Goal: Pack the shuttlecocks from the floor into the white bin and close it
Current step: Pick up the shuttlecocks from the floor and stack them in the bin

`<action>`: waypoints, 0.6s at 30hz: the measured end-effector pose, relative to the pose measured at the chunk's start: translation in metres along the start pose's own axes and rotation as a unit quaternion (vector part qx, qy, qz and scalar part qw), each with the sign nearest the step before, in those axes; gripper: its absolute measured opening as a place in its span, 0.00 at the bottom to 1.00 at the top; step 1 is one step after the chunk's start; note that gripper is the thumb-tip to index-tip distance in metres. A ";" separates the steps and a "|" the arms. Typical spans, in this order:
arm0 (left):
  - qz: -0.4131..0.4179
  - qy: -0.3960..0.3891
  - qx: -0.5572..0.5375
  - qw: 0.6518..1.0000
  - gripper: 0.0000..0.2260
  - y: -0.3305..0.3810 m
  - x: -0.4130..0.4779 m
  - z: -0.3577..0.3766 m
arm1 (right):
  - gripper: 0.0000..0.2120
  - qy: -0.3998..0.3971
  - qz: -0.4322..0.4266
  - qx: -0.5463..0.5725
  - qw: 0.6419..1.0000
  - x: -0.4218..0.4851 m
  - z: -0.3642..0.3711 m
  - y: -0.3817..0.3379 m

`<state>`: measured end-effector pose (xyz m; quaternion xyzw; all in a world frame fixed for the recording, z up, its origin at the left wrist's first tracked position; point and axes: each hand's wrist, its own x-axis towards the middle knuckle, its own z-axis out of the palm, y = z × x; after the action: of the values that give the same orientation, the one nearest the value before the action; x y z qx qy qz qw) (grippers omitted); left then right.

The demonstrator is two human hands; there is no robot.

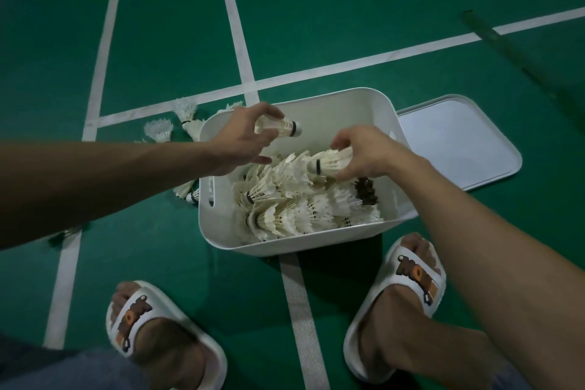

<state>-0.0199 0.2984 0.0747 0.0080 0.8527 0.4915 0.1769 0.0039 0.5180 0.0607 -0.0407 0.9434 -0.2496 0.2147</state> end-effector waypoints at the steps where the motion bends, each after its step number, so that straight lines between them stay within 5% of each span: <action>1: -0.003 -0.004 -0.002 1.000 0.12 -0.001 0.000 0.000 | 0.29 -0.008 -0.001 -0.033 0.999 0.001 0.006 -0.001; 9: -0.007 -0.024 0.004 1.000 0.12 -0.007 -0.003 0.001 | 0.30 0.057 -0.060 -0.071 0.994 0.006 0.037 -0.014; 14: -0.024 -0.037 -0.010 0.999 0.12 -0.008 -0.005 -0.001 | 0.38 0.001 -0.054 -0.008 0.998 0.006 0.028 -0.008; 18: -0.031 -0.040 -0.023 0.998 0.13 -0.007 -0.007 -0.003 | 0.36 -0.040 -0.044 0.028 0.998 0.007 0.019 0.002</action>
<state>-0.0135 0.2907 0.0723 -0.0025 0.8334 0.5042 0.2263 0.0057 0.5102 0.0420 -0.0865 0.9239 -0.2834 0.2421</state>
